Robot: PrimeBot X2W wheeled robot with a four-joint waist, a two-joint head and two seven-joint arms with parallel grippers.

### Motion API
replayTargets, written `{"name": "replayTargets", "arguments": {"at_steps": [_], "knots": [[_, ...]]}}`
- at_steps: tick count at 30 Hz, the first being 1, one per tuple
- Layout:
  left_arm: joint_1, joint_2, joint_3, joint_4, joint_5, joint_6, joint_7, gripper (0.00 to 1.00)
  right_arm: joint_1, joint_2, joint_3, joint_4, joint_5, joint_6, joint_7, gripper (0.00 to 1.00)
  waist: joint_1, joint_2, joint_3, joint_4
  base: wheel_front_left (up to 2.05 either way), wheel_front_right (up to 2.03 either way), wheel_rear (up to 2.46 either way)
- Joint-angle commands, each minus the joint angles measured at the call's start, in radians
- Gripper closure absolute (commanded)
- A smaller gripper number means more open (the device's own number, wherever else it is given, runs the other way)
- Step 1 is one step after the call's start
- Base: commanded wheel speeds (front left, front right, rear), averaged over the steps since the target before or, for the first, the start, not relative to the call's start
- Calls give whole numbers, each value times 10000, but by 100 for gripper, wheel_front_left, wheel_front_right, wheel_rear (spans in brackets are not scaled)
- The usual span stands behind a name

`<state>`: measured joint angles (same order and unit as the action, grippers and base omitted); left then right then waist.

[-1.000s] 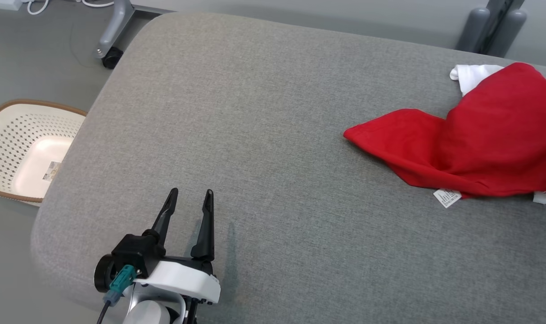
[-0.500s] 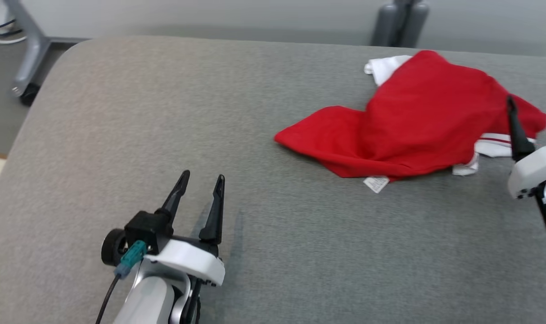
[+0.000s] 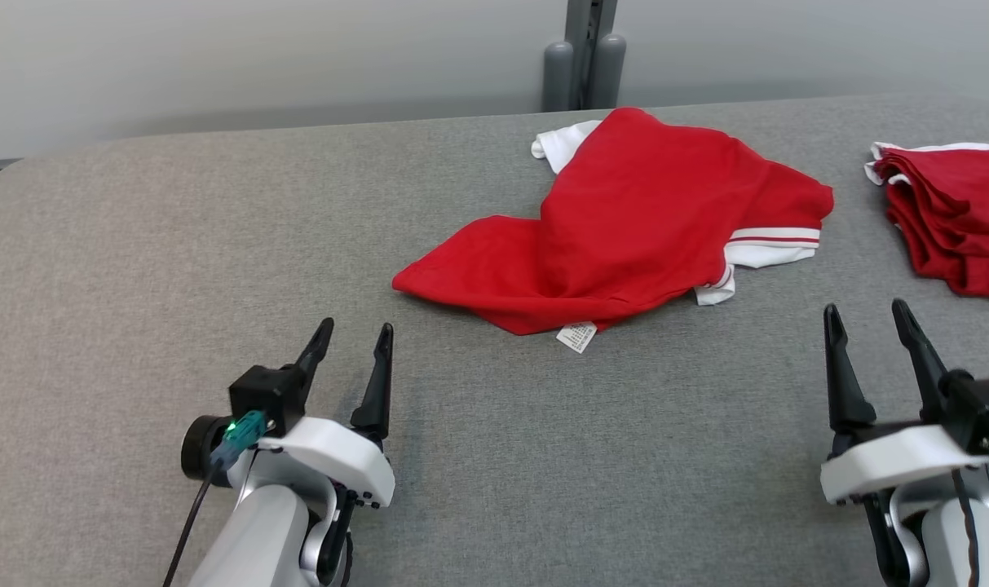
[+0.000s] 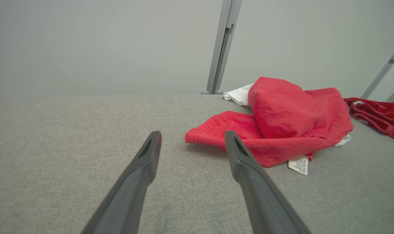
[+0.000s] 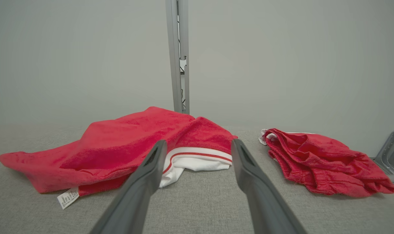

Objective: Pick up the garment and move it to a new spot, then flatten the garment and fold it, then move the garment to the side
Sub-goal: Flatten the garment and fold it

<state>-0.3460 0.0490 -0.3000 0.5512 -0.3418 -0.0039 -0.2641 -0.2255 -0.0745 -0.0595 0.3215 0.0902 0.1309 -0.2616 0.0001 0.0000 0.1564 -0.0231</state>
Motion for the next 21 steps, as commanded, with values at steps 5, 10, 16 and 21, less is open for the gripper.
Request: {"name": "replayTargets", "arguments": {"at_steps": [5,10,16,21], "knots": [[-1148,40,-390,1190,-347,-164,208,0,470,168,-98,-302,-78,-3,-48,0,-1,0,16,-250,0,0,0],[-2283,39,-636,2637,-840,0,618,0,450,209,350,-421,-39,-3,-48,0,-1,0,170,-699,0,0,0],[-3246,40,-667,4245,-1291,307,1063,0,325,214,734,-500,168,-3,-49,0,-1,0,378,-1242,0,0,0],[-3811,54,-520,5221,-1541,363,1256,0,363,218,880,-536,251,-3,-49,0,-1,0,525,-1569,0,0,0]]}}
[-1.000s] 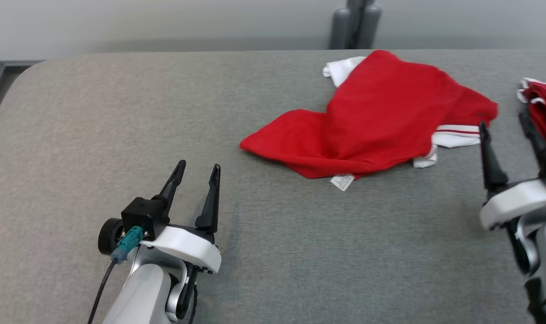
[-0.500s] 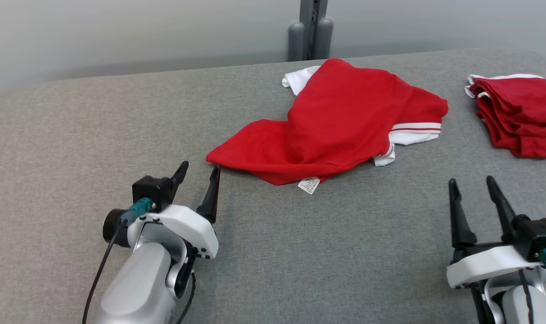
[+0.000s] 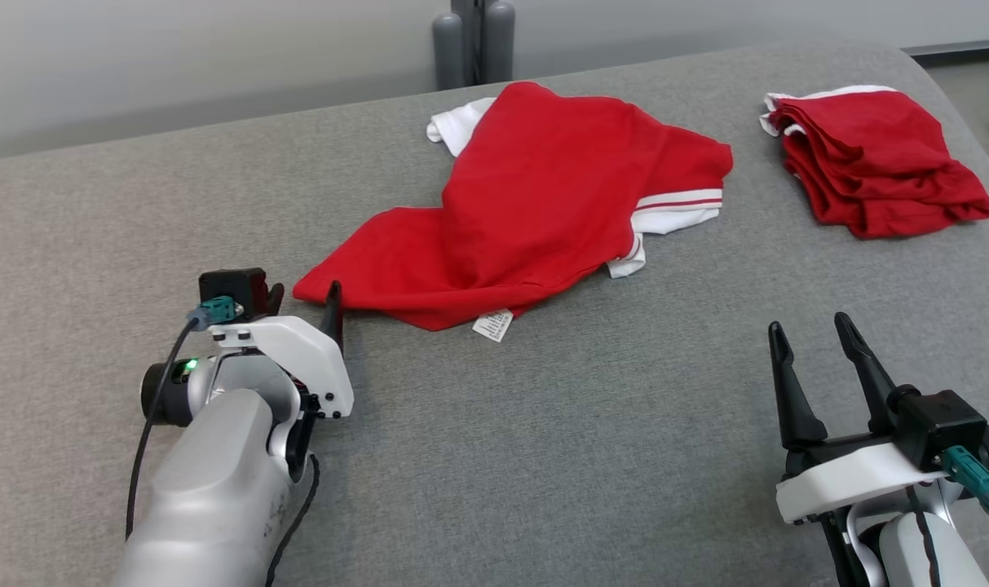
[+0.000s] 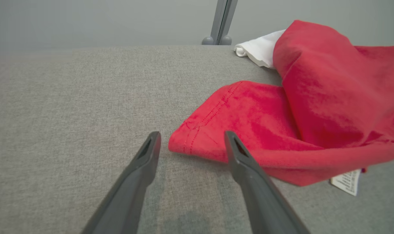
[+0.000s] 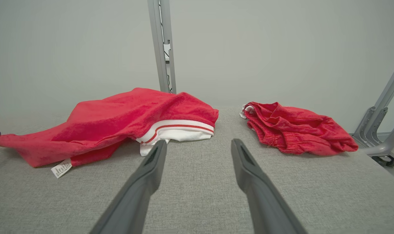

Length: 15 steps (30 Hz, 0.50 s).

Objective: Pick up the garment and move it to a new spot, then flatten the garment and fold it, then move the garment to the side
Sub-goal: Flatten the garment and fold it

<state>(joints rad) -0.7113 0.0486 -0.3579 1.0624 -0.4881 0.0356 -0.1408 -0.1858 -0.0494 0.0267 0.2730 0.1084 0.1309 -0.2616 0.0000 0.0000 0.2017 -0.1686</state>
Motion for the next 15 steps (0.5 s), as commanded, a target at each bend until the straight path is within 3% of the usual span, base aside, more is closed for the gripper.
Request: {"name": "replayTargets", "arguments": {"at_steps": [1,10,11,12,13,14,15], "knots": [[-252,72,107,251,-129,-56,18,0,-46,-33,45,-59,84,-3,-49,0,0,0,96,-176,0,0,0],[-865,217,120,1415,-294,-121,208,0,-113,-34,159,-74,-2,-3,-49,0,0,0,271,-650,0,0,0],[-870,203,89,1494,-316,-189,255,13,-91,-34,154,-79,0,-3,-49,0,0,0,277,-674,0,0,0],[-871,190,55,1577,-332,-251,307,60,-67,-34,150,-77,2,-3,-49,0,0,0,281,-696,0,0,0],[-884,179,11,1637,-324,-289,351,84,-48,-34,144,-70,-1,-3,-49,0,0,0,281,-713,0,0,0],[-894,175,-41,1671,-298,-348,379,100,-33,-34,136,-63,-10,-3,-49,0,0,0,280,-724,0,0,0],[-906,165,-103,1709,-255,-398,392,100,-30,-34,111,-64,-9,-3,-49,0,0,0,280,-728,0,0,0]]}}
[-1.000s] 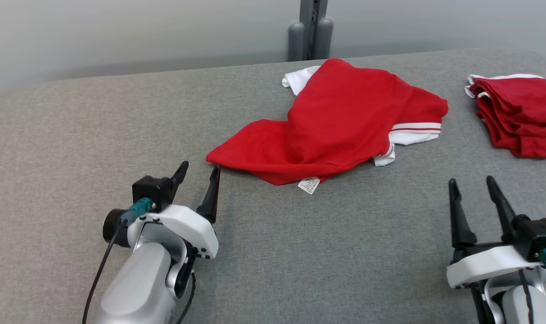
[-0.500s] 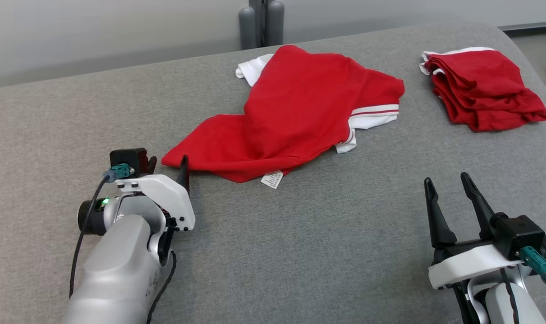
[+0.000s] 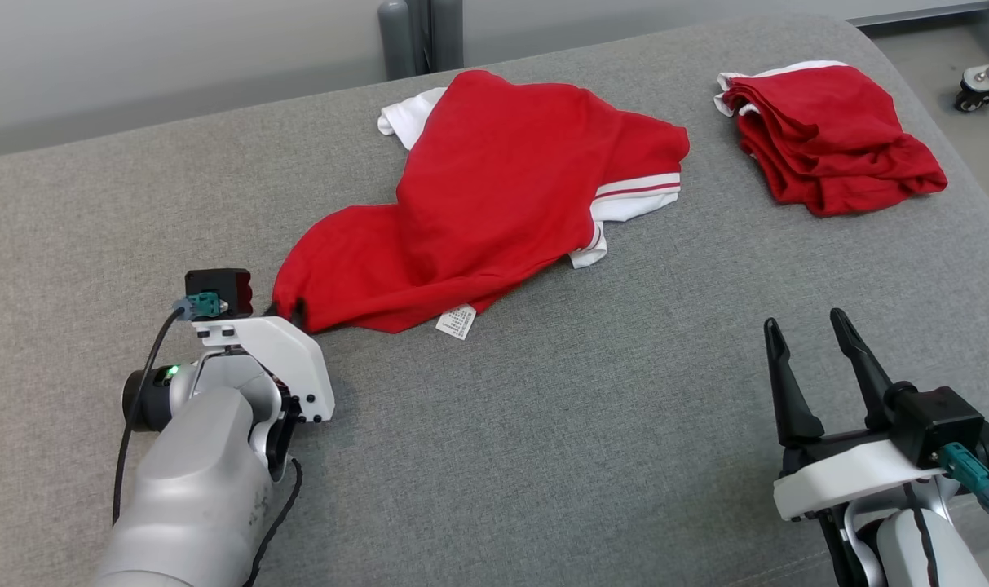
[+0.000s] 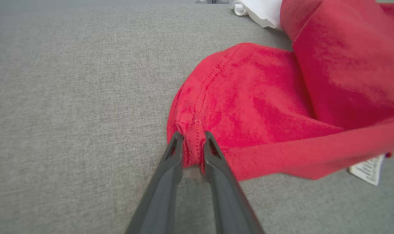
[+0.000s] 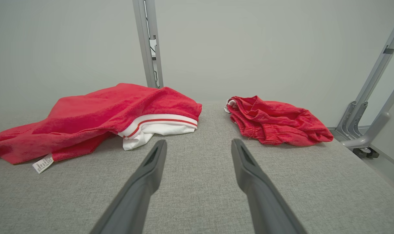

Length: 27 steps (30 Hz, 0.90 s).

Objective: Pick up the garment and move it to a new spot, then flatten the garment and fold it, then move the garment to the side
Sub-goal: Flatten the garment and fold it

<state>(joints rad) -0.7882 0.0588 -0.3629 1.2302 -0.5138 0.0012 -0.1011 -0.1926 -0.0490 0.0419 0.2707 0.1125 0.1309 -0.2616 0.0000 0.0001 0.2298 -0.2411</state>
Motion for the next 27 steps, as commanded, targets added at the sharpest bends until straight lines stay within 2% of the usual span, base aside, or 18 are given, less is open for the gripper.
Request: {"name": "replayTargets", "arguments": {"at_steps": [1,11,18,22,27], "knots": [[-156,56,-114,67,49,-86,-37,100,42,-38,-72,-49,-42,-3,-49,0,0,-1,-6,4,0,0,0],[-342,21,-56,-155,-144,-293,-1136,100,217,-39,-485,-114,-96,-3,-50,0,0,-1,-290,559,0,0,0],[149,266,373,-1074,-445,-452,-1599,100,503,-42,-717,-120,-128,-3,-50,0,0,-1,-527,1167,0,0,0],[699,518,719,-2110,-558,-333,-1643,100,562,-42,-771,-65,-174,-3,-50,0,0,-1,-611,1443,0,0,0],[2016,766,1190,-3620,-631,62,-1631,100,590,-40,-798,23,-146,-3,-50,0,0,-1,-641,1687,0,0,0]]}}
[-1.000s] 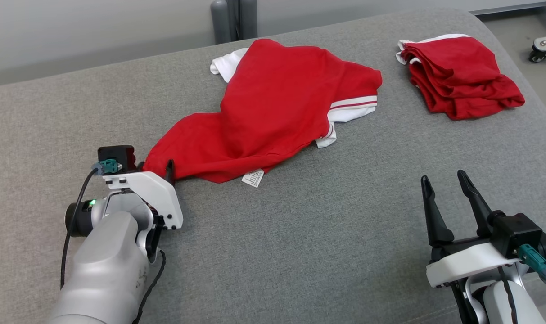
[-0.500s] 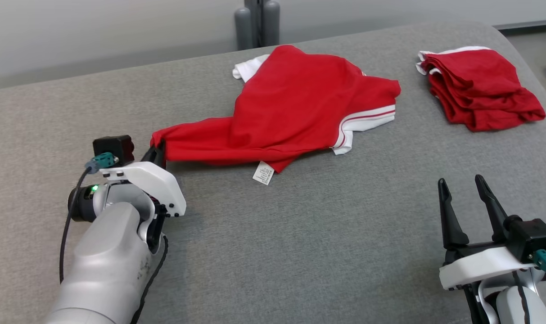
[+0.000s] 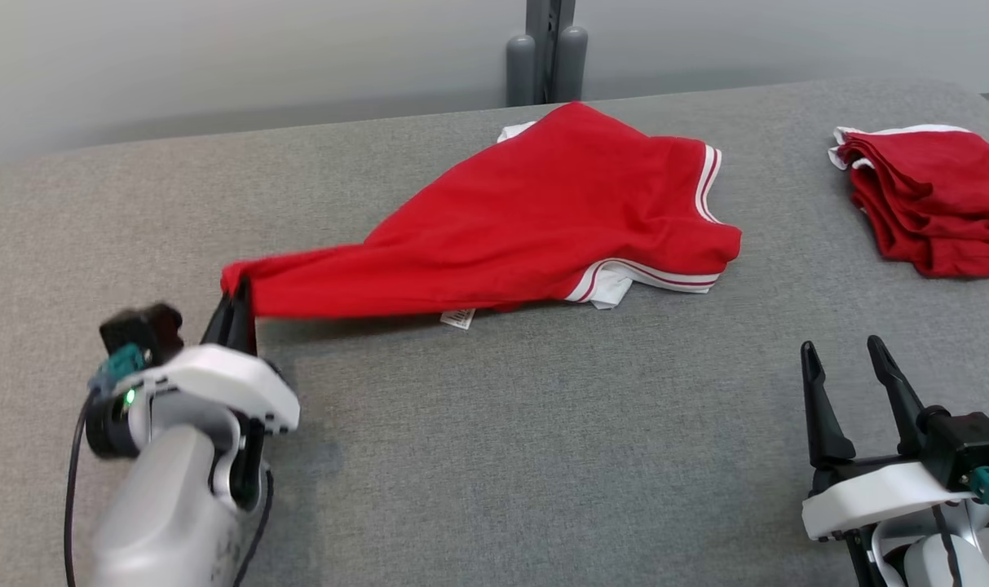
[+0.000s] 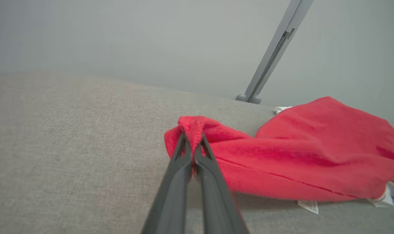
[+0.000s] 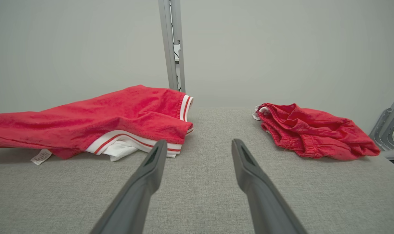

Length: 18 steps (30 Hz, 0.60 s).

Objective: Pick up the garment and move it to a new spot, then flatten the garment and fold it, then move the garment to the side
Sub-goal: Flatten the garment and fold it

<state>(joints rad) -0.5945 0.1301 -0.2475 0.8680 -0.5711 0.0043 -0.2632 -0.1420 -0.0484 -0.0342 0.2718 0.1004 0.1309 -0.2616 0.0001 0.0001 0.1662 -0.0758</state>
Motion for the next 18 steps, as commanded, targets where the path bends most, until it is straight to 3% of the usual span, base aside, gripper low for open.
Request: {"name": "replayTargets", "arguments": {"at_steps": [1,7,9,10,18], "knots": [[321,68,90,-173,-97,102,-11,100,81,-47,-26,34,-19,-3,-50,0,-1,-1,-2,68,0,0,0],[1223,91,124,-650,-177,422,45,100,-76,-47,142,247,-48,-3,-50,0,-1,-1,48,116,0,0,0],[1350,56,125,-742,-193,501,36,50,-137,-46,221,388,-79,-3,-50,0,-1,-1,75,122,0,0,0],[1396,37,69,-806,-124,530,25,0,-214,-47,262,522,-141,-3,-50,0,-1,-1,107,153,0,0,0],[1650,155,267,-1784,321,729,-17,0,-567,-47,520,895,-248,-3,-50,0,-1,-1,135,560,0,0,0]]}}
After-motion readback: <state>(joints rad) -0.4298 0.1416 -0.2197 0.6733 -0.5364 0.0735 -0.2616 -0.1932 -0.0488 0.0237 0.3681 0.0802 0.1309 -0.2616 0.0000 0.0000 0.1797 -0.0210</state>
